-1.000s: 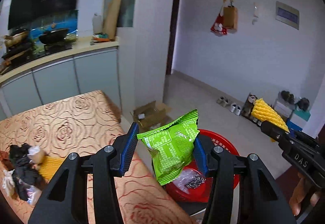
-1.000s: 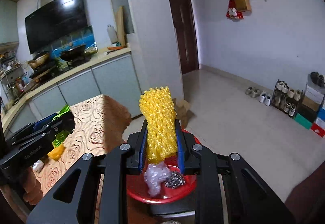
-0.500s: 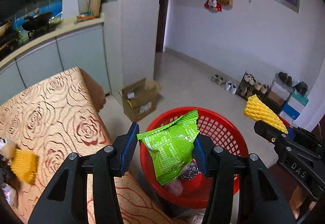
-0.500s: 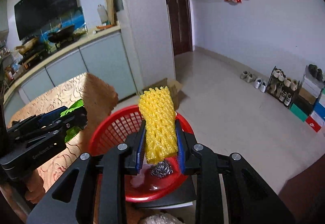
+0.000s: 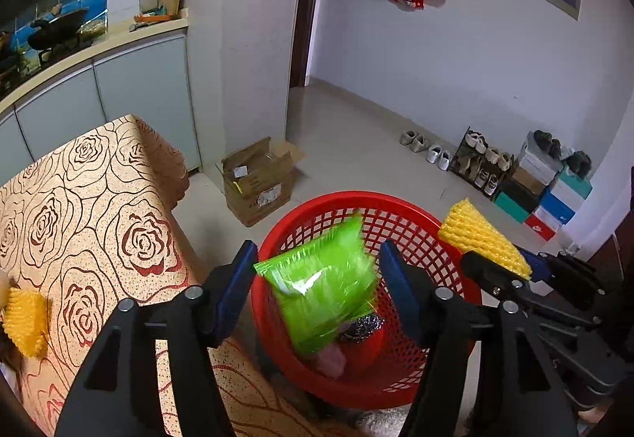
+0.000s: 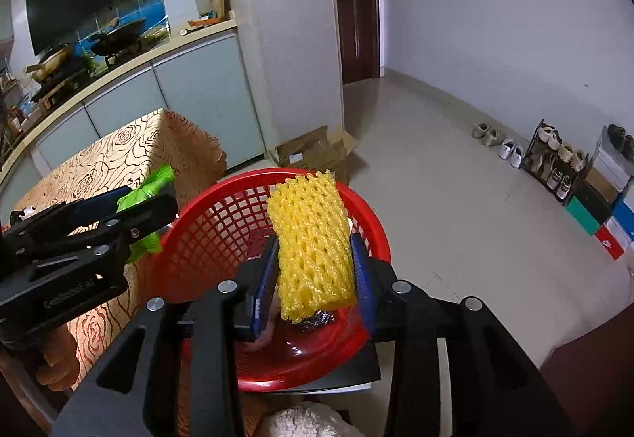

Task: Collect trash
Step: 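Open left tool dropping wrapper into basket while right tool releases foam net inside, then move both open tools back over the trash on the table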

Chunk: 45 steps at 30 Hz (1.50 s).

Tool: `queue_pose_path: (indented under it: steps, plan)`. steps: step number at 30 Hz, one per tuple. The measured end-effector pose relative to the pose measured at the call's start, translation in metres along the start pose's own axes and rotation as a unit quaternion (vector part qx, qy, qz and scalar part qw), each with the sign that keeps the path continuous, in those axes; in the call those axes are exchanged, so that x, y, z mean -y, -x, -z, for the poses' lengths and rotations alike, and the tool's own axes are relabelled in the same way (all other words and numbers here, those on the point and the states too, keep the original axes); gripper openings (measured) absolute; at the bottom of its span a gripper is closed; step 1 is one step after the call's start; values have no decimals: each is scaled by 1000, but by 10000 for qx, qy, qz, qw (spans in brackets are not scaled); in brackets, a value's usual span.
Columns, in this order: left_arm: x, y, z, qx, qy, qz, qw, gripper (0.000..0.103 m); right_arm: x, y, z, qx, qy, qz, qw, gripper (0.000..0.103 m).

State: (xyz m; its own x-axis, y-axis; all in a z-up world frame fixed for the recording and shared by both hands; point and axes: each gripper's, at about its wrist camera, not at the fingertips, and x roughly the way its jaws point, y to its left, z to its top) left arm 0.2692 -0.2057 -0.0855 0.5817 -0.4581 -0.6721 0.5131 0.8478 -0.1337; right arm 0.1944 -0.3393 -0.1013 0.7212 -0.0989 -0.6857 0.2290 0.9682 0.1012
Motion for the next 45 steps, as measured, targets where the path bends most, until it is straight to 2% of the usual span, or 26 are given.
queue_pose_path:
  steps: [3,13,18,23,32,45]
  plan:
    - [0,5,0,33,-31,44,10000,68,1,0,1,-8,-12,6,10000,40]
    - [-9,31,-4,272,66,-52,9996,70,-3,6,1,44,16,-19,10000,48]
    - [-20,51,-6,470,134,-224,9986,72,-2,8,0,110,-37,60,9999,62]
    - [-28,72,-6,664,160,-377,9970,73,-1,13,-2,144,-88,65,9998,62]
    - [-41,108,-1,980,228,-621,9930,76,-16,43,-10,546,-18,-61,9985,62]
    - [-80,159,21,1245,648,-1143,9835,78,-61,74,-13,813,254,-591,9946,62]
